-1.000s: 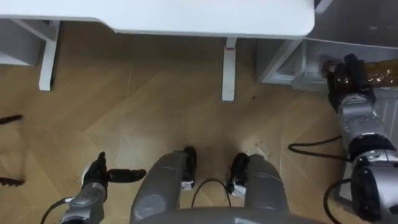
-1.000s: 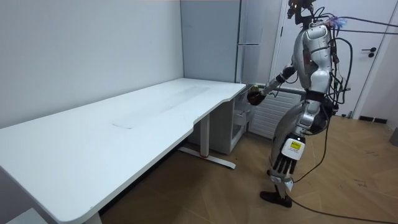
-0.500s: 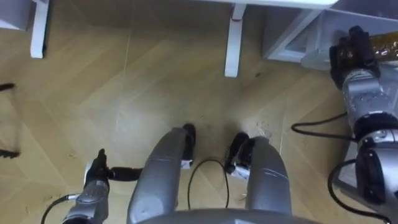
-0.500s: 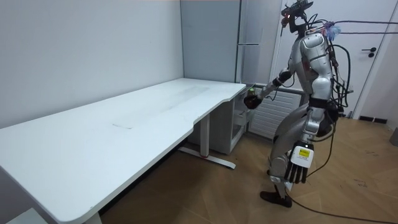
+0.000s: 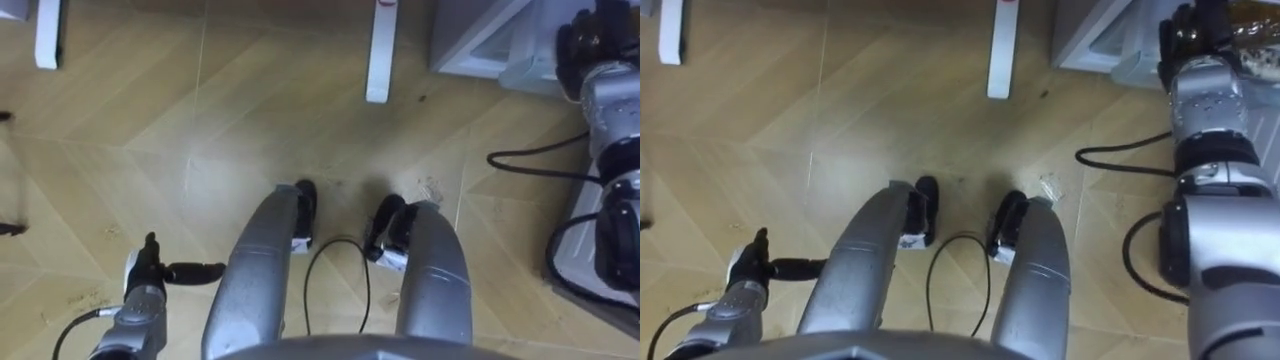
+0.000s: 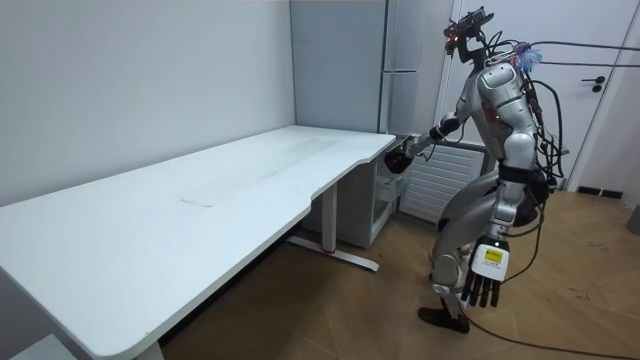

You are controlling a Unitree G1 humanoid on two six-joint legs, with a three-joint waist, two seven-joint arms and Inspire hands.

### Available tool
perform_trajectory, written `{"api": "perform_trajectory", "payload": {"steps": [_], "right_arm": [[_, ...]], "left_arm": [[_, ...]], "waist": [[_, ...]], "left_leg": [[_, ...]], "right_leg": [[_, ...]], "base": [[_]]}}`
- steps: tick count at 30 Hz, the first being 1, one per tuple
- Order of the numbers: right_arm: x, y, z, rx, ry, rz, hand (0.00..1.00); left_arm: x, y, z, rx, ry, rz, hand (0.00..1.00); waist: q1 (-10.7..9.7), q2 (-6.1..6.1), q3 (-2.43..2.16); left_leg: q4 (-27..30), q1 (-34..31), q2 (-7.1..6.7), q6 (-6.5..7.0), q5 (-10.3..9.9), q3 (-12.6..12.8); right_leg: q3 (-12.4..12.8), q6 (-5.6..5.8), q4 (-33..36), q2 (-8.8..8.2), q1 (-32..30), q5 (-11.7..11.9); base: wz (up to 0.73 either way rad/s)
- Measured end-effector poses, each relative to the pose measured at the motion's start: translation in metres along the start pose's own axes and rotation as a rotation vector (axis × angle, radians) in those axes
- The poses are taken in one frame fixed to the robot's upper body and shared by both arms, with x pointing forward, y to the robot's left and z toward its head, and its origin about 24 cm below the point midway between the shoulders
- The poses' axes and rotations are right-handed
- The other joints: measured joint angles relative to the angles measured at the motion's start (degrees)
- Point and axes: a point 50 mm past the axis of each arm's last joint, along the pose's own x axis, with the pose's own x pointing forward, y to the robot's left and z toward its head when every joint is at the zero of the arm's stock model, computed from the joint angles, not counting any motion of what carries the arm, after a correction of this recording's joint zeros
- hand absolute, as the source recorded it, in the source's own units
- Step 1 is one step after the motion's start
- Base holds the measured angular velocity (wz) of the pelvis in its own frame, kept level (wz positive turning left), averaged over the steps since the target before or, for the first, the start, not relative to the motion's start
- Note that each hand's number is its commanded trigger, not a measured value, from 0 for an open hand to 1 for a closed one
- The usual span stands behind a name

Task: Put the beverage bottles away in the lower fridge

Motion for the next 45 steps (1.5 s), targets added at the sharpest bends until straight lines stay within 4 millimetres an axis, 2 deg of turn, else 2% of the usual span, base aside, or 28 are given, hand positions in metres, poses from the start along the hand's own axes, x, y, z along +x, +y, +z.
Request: {"api": "perform_trajectory", "payload": {"steps": [3,4,5,6,13,18,24,27,45], "right_arm": [[0.000,0.000,0.001,0.006,0.003,-0.003,1.00],[0.000,0.000,0.001,0.009,0.007,-0.004,0.64],[0.000,0.000,0.001,0.009,0.010,-0.005,0.64],[0.000,0.000,0.001,0.016,0.013,-0.005,0.00],[0.000,0.000,0.002,0.048,0.019,-0.013,0.00],[0.000,0.000,0.013,0.042,-0.008,-0.015,0.00],[0.001,-0.003,0.013,0.057,0.002,-0.029,0.00],[0.001,-0.004,0.012,0.046,0.002,-0.026,0.00],[0.002,-0.005,0.010,0.022,0.005,0.008,0.00]], "left_arm": [[0.000,0.000,0.002,-0.001,-0.004,0.008,0.00],[0.000,0.000,0.002,-0.002,-0.007,0.013,0.00],[0.000,0.000,0.003,-0.002,-0.009,0.014,0.00],[0.000,0.000,0.004,-0.003,-0.012,0.015,0.00],[0.000,0.001,0.002,-0.002,-0.005,0.022,0.00],[0.000,0.001,0.002,-0.001,-0.006,0.015,0.00],[0.000,0.001,0.001,-0.005,0.011,0.006,0.00],[0.000,0.001,0.001,-0.003,0.016,0.005,0.00],[-0.002,-0.008,-0.002,0.069,0.010,-0.041,0.00]], "waist": [[-0.1,0.00,0.00],[-0.2,-0.01,-0.01],[-0.3,-0.02,-0.01],[-0.3,-0.03,-0.02],[-1.2,-0.12,-0.03],[-1.4,-0.30,-0.05],[-1.2,-0.34,-0.04],[-1.1,-0.34,-0.05],[-1.6,-0.63,0.00]], "left_leg": [[0.9,0.0,-0.02,0.16,-0.5,0.2],[1.4,0.0,-0.02,0.15,-0.8,0.3],[1.6,0.0,-0.02,0.17,-0.9,0.3],[1.8,0.0,0.05,0.15,-0.9,0.4],[2.5,0.1,0.12,0.31,-1.0,0.7],[2.9,0.1,0.44,0.35,-1.1,0.8],[2.7,0.9,0.85,0.41,-1.1,1.4],[2.6,1.3,1.10,0.25,-1.2,1.4],[2.3,2.1,1.21,0.20,-1.3,1.8]], "right_leg": [[-0.1,-0.10,1.1,-0.51,0.0,-0.5],[-0.1,-0.05,1.6,-0.58,0.0,-0.8],[0.0,-0.05,1.9,-0.60,0.0,-0.9],[0.1,-0.01,2.0,-0.56,0.0,-1.0],[0.4,0.06,2.7,-0.59,0.0,-1.1],[0.3,-0.04,2.7,-0.45,0.1,-0.9],[0.4,-0.10,2.4,-0.29,0.6,-0.9],[0.5,-0.03,1.8,0.48,1.0,-0.7],[1.1,-0.14,1.7,0.55,1.4,-0.6]], "base": [[0.00],[0.00],[0.00],[0.00],[0.00],[-0.03],[-0.04],[-0.07],[-0.01]]}}
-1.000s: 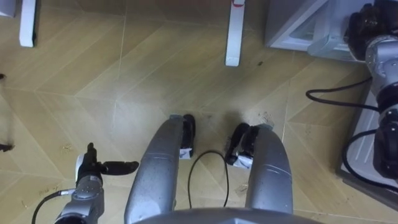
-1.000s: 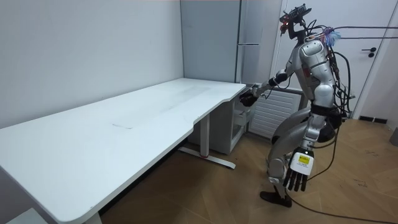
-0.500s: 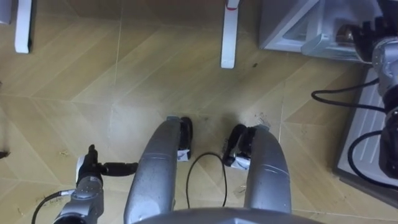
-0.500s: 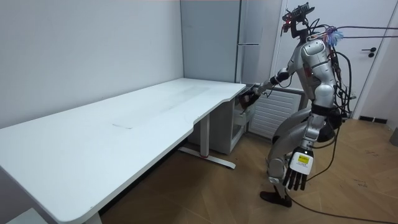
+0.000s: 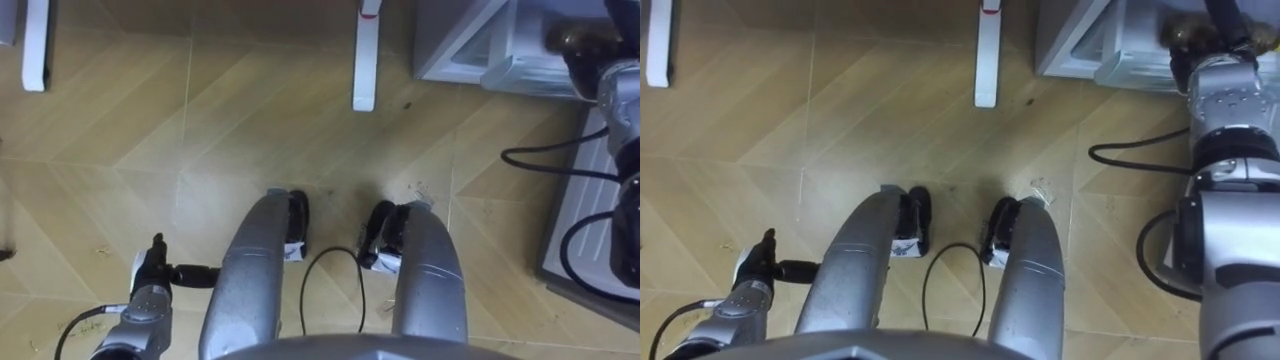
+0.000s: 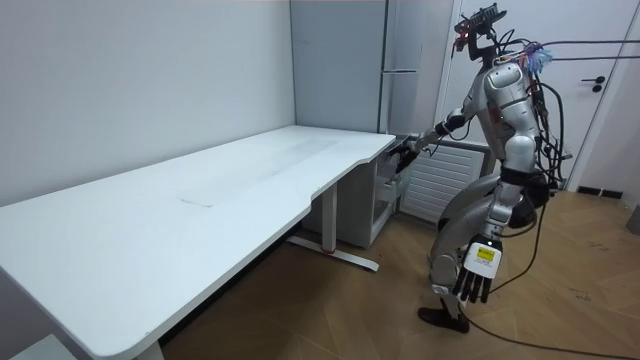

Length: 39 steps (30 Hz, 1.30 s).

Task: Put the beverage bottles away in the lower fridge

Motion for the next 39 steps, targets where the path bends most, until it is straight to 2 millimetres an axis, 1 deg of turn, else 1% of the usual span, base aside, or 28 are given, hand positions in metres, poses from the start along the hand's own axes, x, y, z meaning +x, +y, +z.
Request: {"api": "perform_trajectory", "payload": {"steps": [6,9,14,15,16,18,19,20,22,23,25,28,31,36,39], "right_arm": [[0.000,-0.005,-0.002,-0.025,0.004,0.017,0.00],[0.001,-0.018,-0.003,-0.035,0.007,-0.002,0.00],[0.001,-0.035,-0.001,-0.062,-0.009,-0.022,0.00],[0.001,-0.037,-0.001,-0.063,-0.010,-0.027,0.00],[0.001,-0.039,-0.001,-0.065,-0.012,-0.029,0.00],[0.001,-0.042,0.000,-0.062,-0.014,-0.031,0.00],[0.002,-0.048,0.002,-0.063,-0.020,-0.042,0.00],[0.002,-0.051,0.003,-0.060,-0.024,-0.049,0.00],[0.002,-0.060,0.009,-0.052,-0.039,-0.053,0.00],[0.002,-0.062,0.010,-0.051,-0.045,-0.054,0.00],[0.001,-0.073,0.013,-0.054,-0.058,-0.064,0.00],[0.000,-0.084,0.017,-0.056,-0.065,-0.074,0.00],[0.000,-0.088,0.019,-0.050,-0.072,-0.087,0.00],[-0.001,-0.094,0.020,-0.053,-0.073,-0.087,0.00],[-0.003,-0.104,0.021,-0.088,-0.074,-0.094,0.00]], "left_arm": [[0.000,0.004,-0.001,0.006,-0.001,0.002,0.00],[0.000,0.005,-0.003,0.007,0.004,-0.003,0.00],[-0.001,0.006,-0.007,0.009,0.016,-0.019,0.00],[-0.001,0.006,-0.007,0.009,0.015,-0.020,0.00],[-0.001,0.006,-0.007,0.006,0.016,-0.020,0.00],[-0.001,0.007,-0.007,-0.015,0.019,-0.022,0.00],[-0.001,0.008,-0.006,-0.022,0.016,-0.027,0.00],[-0.001,0.009,-0.006,-0.023,0.015,-0.027,0.00],[0.000,0.010,-0.006,-0.024,0.017,-0.032,0.00],[0.000,0.010,-0.006,-0.025,0.018,-0.036,0.00],[0.000,0.009,-0.006,-0.025,0.019,-0.046,0.00],[0.000,0.009,-0.005,-0.031,0.015,-0.052,0.00],[0.000,0.009,-0.005,-0.044,0.018,-0.059,0.00],[0.000,0.009,-0.005,-0.046,0.020,-0.058,0.00],[0.000,0.009,-0.006,-0.046,0.020,-0.059,0.00]], "waist": [[-0.1,-0.68,-0.06],[0.5,-0.70,-0.08],[-0.2,-0.74,-0.13],[-0.2,-0.76,-0.15],[-0.2,-0.75,-0.16],[-0.4,-0.70,-0.19],[-0.7,-0.54,-0.30],[-0.7,-0.52,-0.32],[-0.4,-0.28,-0.64],[-0.4,-0.27,-0.63],[-0.2,-0.16,-0.70],[0.0,-0.11,-0.76],[0.3,-0.10,-0.75],[-0.1,-0.08,-0.75],[-0.2,-0.05,-0.75]], "left_leg": [[-0.4,0.5,0.47,-0.01,0.0,0.0],[-1.5,2.4,1.01,-0.07,-0.1,0.0],[-3.2,5.1,1.31,0.00,-0.3,0.1],[-3.4,5.6,1.46,0.03,-0.3,0.3],[-3.9,6.5,1.88,0.09,-0.4,0.8],[-4.8,7.8,1.98,0.08,-0.4,1.0],[-5.3,8.7,2.13,0.08,-0.4,1.0],[-5.6,9.2,2.23,0.07,-0.4,1.1],[-6.7,10.4,2.80,0.02,-0.3,1.2],[-7.1,10.8,2.88,-0.01,-0.3,1.2],[-8.4,12.8,2.95,-0.05,-0.3,1.4],[-9.4,14.2,2.82,-0.09,-0.3,1.6],[-10.1,14.8,2.85,-0.10,-0.3,2.3],[-10.9,15.5,2.81,-0.12,-0.3,2.9],[-11.0,15.5,2.83,-0.16,-0.3,2.8]], "right_leg": [[-0.3,-0.06,-0.7,0.24,0.6,0.1],[-0.7,0.06,-2.7,1.00,3.0,0.7],[-0.8,0.49,-5.2,1.65,5.9,1.2],[-0.7,0.52,-5.5,1.77,6.3,1.3],[-0.6,0.43,-6.2,2.01,7.0,1.6],[-0.6,0.41,-7.1,2.06,8.2,1.9],[-0.8,0.43,-7.9,2.27,9.2,2.1],[-0.9,0.44,-8.4,2.39,9.7,2.2],[-0.9,0.53,-10.5,3.26,11.2,3.0],[-0.9,0.58,-11.0,3.42,11.7,3.2],[-0.8,0.76,-12.6,3.86,13.6,3.6],[-0.5,0.90,-13.3,3.91,14.8,3.7],[0.0,0.90,-13.6,3.96,14.8,3.7],[0.5,0.91,-14.0,4.01,15.1,3.7],[0.4,0.94,-14.2,4.06,15.2,3.6]], "base": [[-0.01],[-0.06],[-0.06],[-0.19],[-0.22],[-0.15],[-0.05],[-0.08],[-0.14],[-0.14],[-0.09],[-0.03],[-0.07],[-0.03],[0.00]]}}
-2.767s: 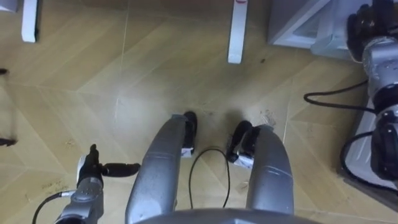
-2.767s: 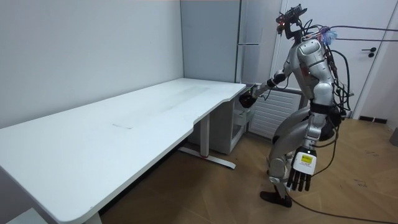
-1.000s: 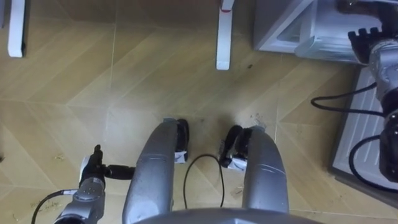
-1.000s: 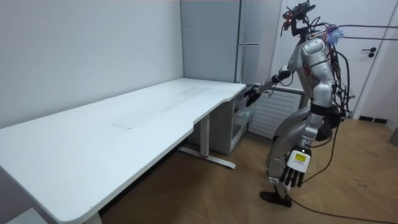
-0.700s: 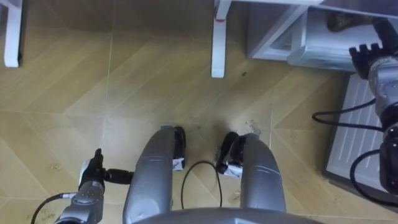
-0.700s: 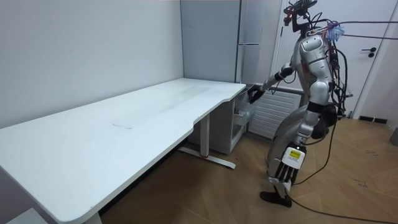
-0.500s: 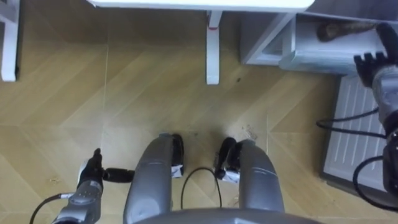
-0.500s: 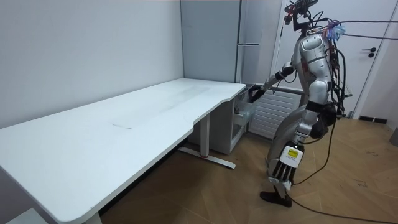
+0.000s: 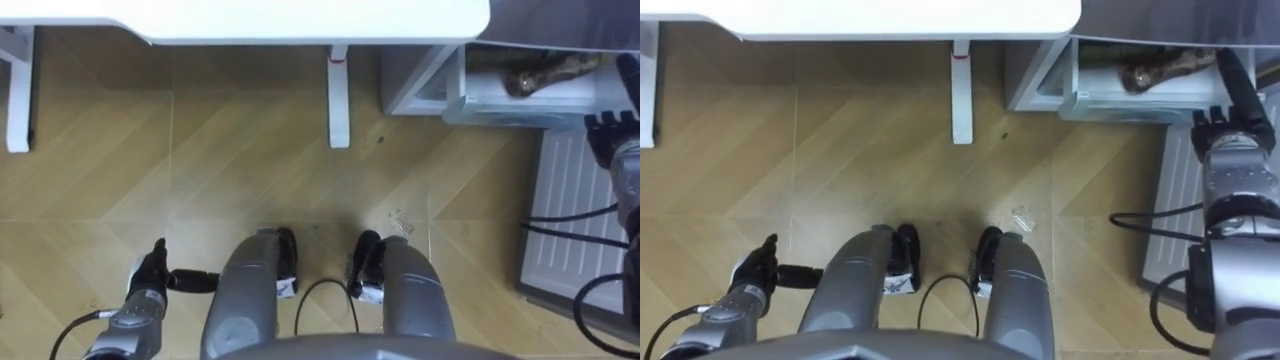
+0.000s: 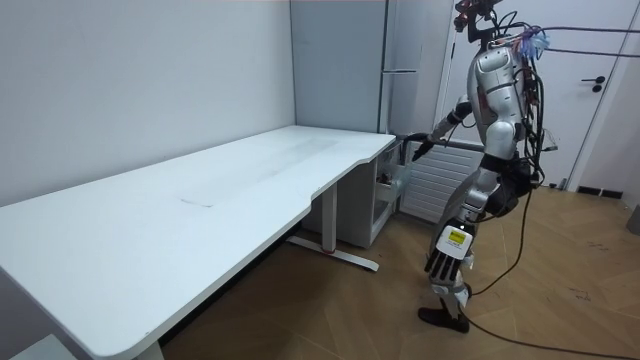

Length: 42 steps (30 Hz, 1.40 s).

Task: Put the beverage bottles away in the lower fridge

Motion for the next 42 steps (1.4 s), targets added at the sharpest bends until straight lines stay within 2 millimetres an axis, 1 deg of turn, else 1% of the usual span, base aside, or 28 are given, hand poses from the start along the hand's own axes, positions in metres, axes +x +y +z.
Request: {"api": "perform_trajectory", "payload": {"steps": [4,5,9,11,15,17,19,20,27,30,32,33,35,37,38,40,42], "right_arm": [[-0.001,-0.013,0.000,-0.071,-0.002,-0.028,0.00],[-0.002,-0.016,0.000,-0.080,-0.002,-0.035,0.00],[-0.002,-0.017,0.000,-0.099,-0.003,-0.039,0.00],[-0.002,-0.017,0.000,-0.104,-0.003,-0.038,0.00],[-0.002,-0.017,0.000,-0.106,-0.002,-0.037,0.00],[-0.002,-0.017,-0.001,-0.105,0.000,-0.035,0.00],[-0.002,-0.018,-0.003,-0.113,0.005,-0.037,0.00],[-0.002,-0.018,-0.004,-0.123,0.010,-0.039,0.00],[-0.002,-0.019,-0.006,-0.134,0.015,-0.067,0.00],[-0.002,-0.013,-0.007,-0.129,0.015,-0.056,0.00],[-0.002,-0.009,-0.008,-0.119,0.015,-0.053,0.00],[-0.002,-0.008,-0.008,-0.114,0.015,-0.051,0.00],[-0.001,-0.002,-0.008,-0.089,0.016,-0.031,0.00],[-0.001,0.006,-0.008,-0.080,0.013,-0.003,0.00],[-0.001,0.009,-0.008,-0.074,0.012,0.005,0.00],[-0.001,0.020,-0.007,-0.053,0.002,0.040,0.00],[-0.001,0.025,-0.008,-0.067,-0.001,0.058,0.00]], "left_arm": [[0.000,0.000,-0.001,0.001,0.001,0.000,0.00],[0.000,0.001,-0.001,0.002,0.002,0.001,0.00],[0.000,0.001,-0.001,0.003,0.004,0.001,0.00],[0.000,0.001,-0.001,0.004,0.005,0.001,0.00],[-0.001,0.001,-0.005,0.009,0.025,0.001,0.00],[-0.001,0.000,-0.008,0.016,0.043,-0.007,0.00],[-0.002,-0.001,-0.010,0.018,0.052,-0.020,0.00],[-0.002,-0.001,-0.011,0.025,0.058,-0.023,0.00],[-0.002,-0.002,-0.012,0.037,0.061,-0.023,0.00],[-0.002,-0.002,-0.007,0.035,0.044,0.002,0.00],[-0.002,-0.004,-0.003,0.033,0.028,0.000,0.00],[-0.002,-0.004,-0.002,0.032,0.024,-0.001,0.00],[-0.002,-0.003,-0.002,0.030,0.021,0.000,0.00],[-0.002,-0.003,-0.002,0.029,0.022,-0.001,0.00],[-0.002,-0.003,-0.003,0.029,0.023,-0.001,0.00],[-0.003,-0.003,-0.004,0.029,0.022,-0.002,0.00],[-0.003,-0.002,-0.005,0.030,0.024,0.000,0.00]], "waist": [[0.0,0.19,-0.10],[0.3,0.27,-0.14],[0.3,0.41,-0.17],[0.4,0.63,-0.25],[0.5,1.72,-0.85],[0.6,2.46,-0.83],[0.5,2.69,-0.76],[0.6,2.84,-0.77],[0.6,3.03,-0.73],[0.6,2.92,-0.64],[0.7,2.71,-0.51],[0.7,2.69,-0.50],[0.8,2.50,-0.38],[0.9,2.35,-0.29],[0.9,2.35,-0.29],[1.2,2.33,-0.28],[1.3,2.22,-0.22]], "left_leg": [[0.0,-0.2,0.10,-0.02,0.0,-0.1],[0.0,-0.3,0.07,-0.02,0.0,0.0],[0.1,-0.3,0.08,-0.01,0.0,0.0],[0.2,-0.3,0.11,-0.02,0.0,0.0],[0.2,-0.2,0.09,-0.02,0.0,0.0],[0.2,-0.3,0.07,-0.01,0.0,0.0],[0.6,-0.6,-0.02,0.02,0.0,0.1],[1.3,-1.3,-0.02,-0.02,-0.4,0.4],[5.1,-6.5,-0.17,-0.19,-0.9,0.2],[8.1,-10.2,-0.05,-0.45,-1.7,-0.2],[10.7,-12.9,-0.11,-0.56,-2.2,-0.2],[11.4,-13.6,-0.10,-0.60,-2.4,-0.2],[14.8,-16.5,0.23,-1.03,-3.6,-0.3],[16.9,-18.4,0.35,-1.34,-4.3,-0.4],[17.5,-19.0,0.46,-1.53,-4.5,-0.4],[19.5,-21.3,1.10,-1.92,-5.0,-0.6],[20.2,-22.3,1.10,-2.13,-5.1,-0.9]], "right_leg": [[-0.2,0.07,-0.4,0.15,0.0,0.1],[-0.2,0.07,-0.6,0.37,0.1,0.3],[0.0,0.17,-0.7,0.58,0.1,0.4],[0.3,0.25,-0.7,0.88,0.1,0.5],[0.3,0.20,-0.6,0.82,0.1,0.6],[0.3,0.16,-0.3,0.56,-0.1,0.5],[0.2,0.02,0.8,-0.09,-0.8,0.0],[0.4,-0.05,1.7,-0.15,-1.6,-0.3],[0.4,-0.74,6.8,-1.20,-7.2,-2.1],[0.4,-1.32,9.9,-1.27,-10.8,-3.1],[0.4,-1.82,13.3,-2.07,-13.8,-4.4],[0.5,-1.97,14.1,-2.12,-14.6,-4.7],[0.9,-2.53,17.8,-2.23,-17.7,-6.2],[1.2,-2.87,20.2,-2.40,-19.8,-7.1],[1.2,-3.03,20.7,-2.40,-20.4,-7.3],[1.2,-3.69,22.5,-2.42,-22.8,-7.7],[1.2,-4.10,23.4,-2.55,-23.6,-8.0]], "base": [[-0.01],[-0.05],[-0.01],[0.00],[0.00],[0.00],[0.00],[0.00],[0.06],[0.06],[0.15],[0.08],[0.04],[0.05],[0.00],[-0.03],[0.04]]}}
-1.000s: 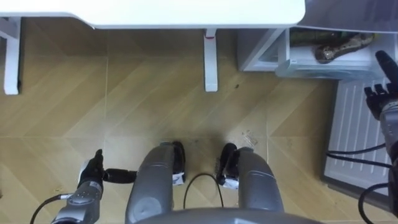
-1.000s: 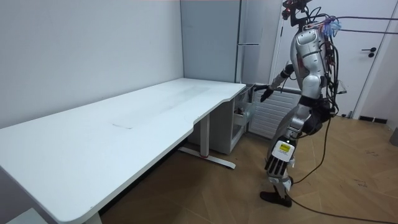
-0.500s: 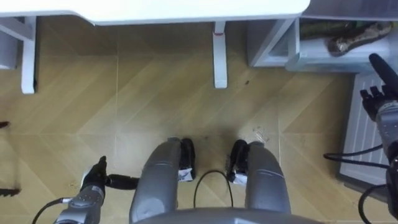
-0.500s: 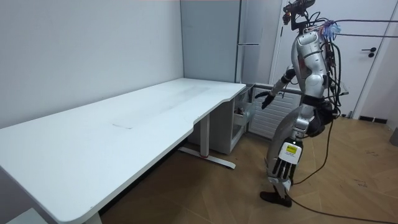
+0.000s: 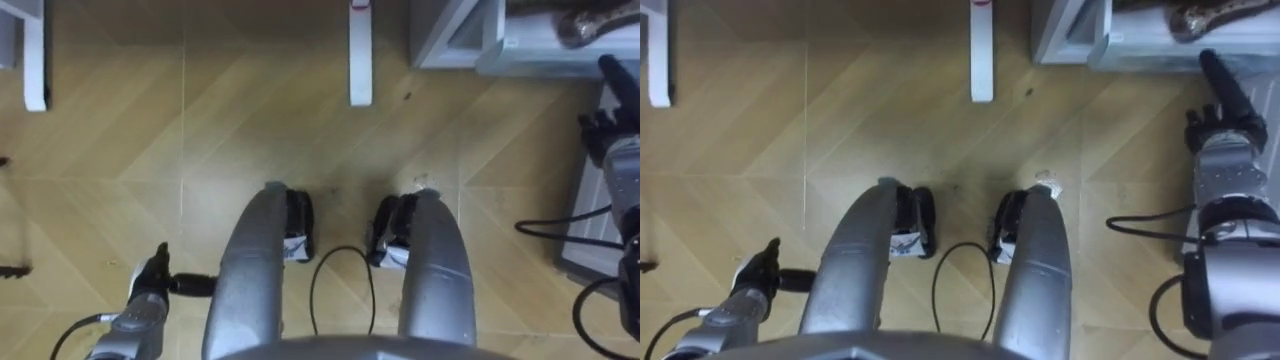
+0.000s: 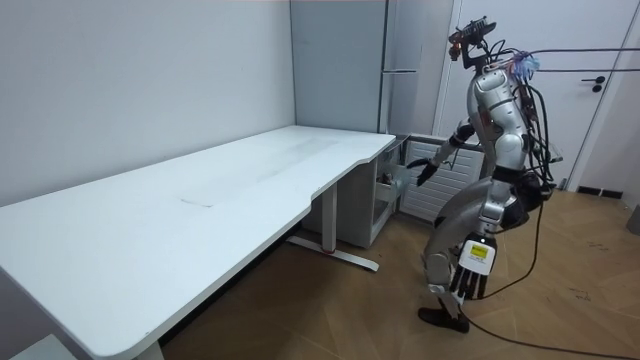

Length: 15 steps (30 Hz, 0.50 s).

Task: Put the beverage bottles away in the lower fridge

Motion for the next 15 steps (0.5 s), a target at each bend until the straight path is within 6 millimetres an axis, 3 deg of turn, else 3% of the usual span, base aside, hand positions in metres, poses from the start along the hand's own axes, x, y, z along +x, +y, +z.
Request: {"api": "perform_trajectory", "payload": {"steps": [6,8,15], "right_arm": [[0.000,0.043,0.004,0.039,-0.009,0.118,0.00],[0.000,0.044,0.001,0.062,0.005,0.107,0.00],[0.000,0.044,0.003,0.062,0.005,0.098,0.00]], "left_arm": [[0.000,0.002,0.003,0.001,-0.016,0.001,0.00],[-0.002,0.002,0.002,0.000,-0.022,0.002,0.00],[-0.002,0.008,0.001,0.002,-0.023,0.017,0.00]], "waist": [[-0.6,-0.96,0.37],[-0.7,-1.81,0.58],[-0.6,-1.90,0.58]], "left_leg": [[0.1,-2.3,-0.32,-0.26,0.5,-0.5],[0.2,-2.6,-0.18,-0.44,0.6,-1.0],[0.6,-3.0,-0.12,-0.40,0.6,-1.2]], "right_leg": [[-0.6,-0.62,1.1,-0.71,-2.0,-0.5],[-1.2,-0.94,1.0,-0.74,-2.0,-0.7],[-1.7,-0.96,1.0,-1.07,-2.0,-0.7]], "base": [[0.11],[0.07],[0.01]]}}
